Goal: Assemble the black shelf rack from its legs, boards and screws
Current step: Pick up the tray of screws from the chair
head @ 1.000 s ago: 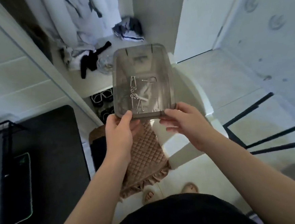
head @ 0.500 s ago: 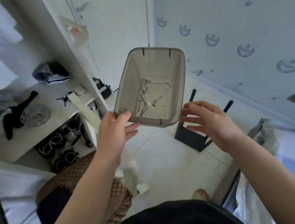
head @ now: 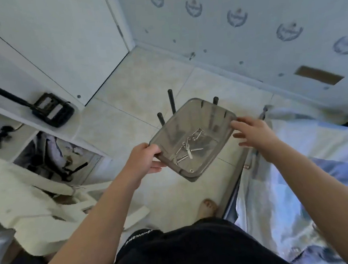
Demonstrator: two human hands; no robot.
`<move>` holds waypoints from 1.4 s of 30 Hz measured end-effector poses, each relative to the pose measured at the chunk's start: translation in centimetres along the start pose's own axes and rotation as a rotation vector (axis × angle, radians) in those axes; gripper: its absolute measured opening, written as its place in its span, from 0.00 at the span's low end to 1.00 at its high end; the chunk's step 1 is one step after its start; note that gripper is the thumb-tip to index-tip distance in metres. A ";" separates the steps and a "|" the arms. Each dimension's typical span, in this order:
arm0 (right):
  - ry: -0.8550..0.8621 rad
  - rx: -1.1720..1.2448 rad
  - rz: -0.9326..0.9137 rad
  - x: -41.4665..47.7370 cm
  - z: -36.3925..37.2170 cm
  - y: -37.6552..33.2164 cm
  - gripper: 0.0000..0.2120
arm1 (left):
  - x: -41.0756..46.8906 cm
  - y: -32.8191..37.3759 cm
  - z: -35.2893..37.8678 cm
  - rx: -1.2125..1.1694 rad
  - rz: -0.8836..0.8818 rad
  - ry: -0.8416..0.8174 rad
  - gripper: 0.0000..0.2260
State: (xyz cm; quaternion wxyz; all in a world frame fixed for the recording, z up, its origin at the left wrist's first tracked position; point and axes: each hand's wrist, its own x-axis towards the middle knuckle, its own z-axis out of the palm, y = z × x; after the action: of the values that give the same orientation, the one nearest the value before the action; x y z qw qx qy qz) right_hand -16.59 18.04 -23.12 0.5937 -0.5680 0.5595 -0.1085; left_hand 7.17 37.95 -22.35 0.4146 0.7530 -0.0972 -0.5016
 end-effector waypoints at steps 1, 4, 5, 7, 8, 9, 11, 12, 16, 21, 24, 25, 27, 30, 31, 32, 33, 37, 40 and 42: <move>0.007 0.003 0.023 0.7 -0.4 0.9 0.15 | 0.8 0.0 0.5 0.050 -0.024 -0.030 0.17; 0.047 -0.001 0.077 2.2 -0.7 3.5 0.15 | 3.4 0.1 1.4 0.207 -0.085 -0.134 0.15; 0.051 -0.016 0.091 2.5 -0.5 4.3 0.15 | 4.4 0.0 1.7 0.248 -0.103 -0.161 0.15; 0.042 -0.083 0.122 3.1 0.1 6.3 0.15 | 6.9 -0.5 2.3 0.323 -0.135 -0.192 0.15; 0.049 -0.118 0.142 3.4 0.4 7.5 0.15 | 8.2 -1.0 2.7 0.349 -0.150 -0.208 0.14; 0.071 -0.147 0.166 3.7 0.7 8.7 0.15 | 9.7 -1.6 3.1 0.356 -0.162 -0.222 0.12; 0.118 -0.185 0.238 4.2 1.8 11.3 0.14 | 12.7 -3.5 3.9 0.294 -0.204 -0.199 0.06; 0.134 -0.192 0.285 4.4 2.5 12.7 0.14 | 14.0 -4.7 4.3 0.232 -0.241 -0.175 0.04; 0.207 -0.137 0.496 6.1 6.6 19.2 0.11 | 19.4 -11.2 6.0 0.209 -0.355 -0.162 0.07; 0.232 -0.028 0.695 10.2 12.7 28.8 0.09 | 26.2 -21.4 7.2 0.492 -0.315 -0.120 0.08; 0.242 -0.004 0.752 13.6 16.0 34.3 0.12 | 30.6 -27.1 8.0 0.549 -0.314 -0.071 0.10; 0.238 -0.012 0.759 15.1 16.9 36.2 0.12 | 32.3 -29.0 8.2 0.560 -0.312 -0.060 0.11; 0.213 -0.021 0.771 18.6 18.4 40.0 0.09 | 36.3 -32.7 8.6 0.602 -0.286 -0.045 0.11; 0.166 -0.021 0.805 24.0 19.9 45.4 0.04 | 42.3 -38.2 9.4 0.594 -0.279 -0.047 0.10; 0.155 -0.057 0.804 25.7 20.2 47.1 0.06 | 44.2 -39.9 9.7 0.591 -0.287 -0.052 0.10; 0.151 -0.095 0.793 27.3 20.6 48.7 0.08 | 45.9 -41.6 10.0 0.597 -0.295 -0.057 0.10; 0.151 -0.122 0.780 28.9 21.0 49.9 0.07 | 47.6 -42.9 10.3 0.606 -0.297 -0.060 0.10; 0.169 -0.155 0.734 34.6 21.9 54.2 0.03 | 53.1 -46.7 11.7 0.590 -0.287 -0.085 0.09; 0.168 -0.177 0.682 37.4 22.4 55.8 0.03 | 55.6 -48.0 12.8 0.534 -0.268 -0.077 0.10; 0.179 -0.182 0.679 38.4 22.6 56.3 0.10 | 56.4 -48.2 13.4 0.508 -0.262 -0.068 0.10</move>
State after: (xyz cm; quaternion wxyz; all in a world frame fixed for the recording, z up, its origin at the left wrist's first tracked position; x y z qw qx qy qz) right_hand -13.87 19.87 -94.84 0.4916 -0.3887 0.7734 0.0957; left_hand 9.96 29.90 -97.28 0.1409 0.8216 -0.1357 -0.5354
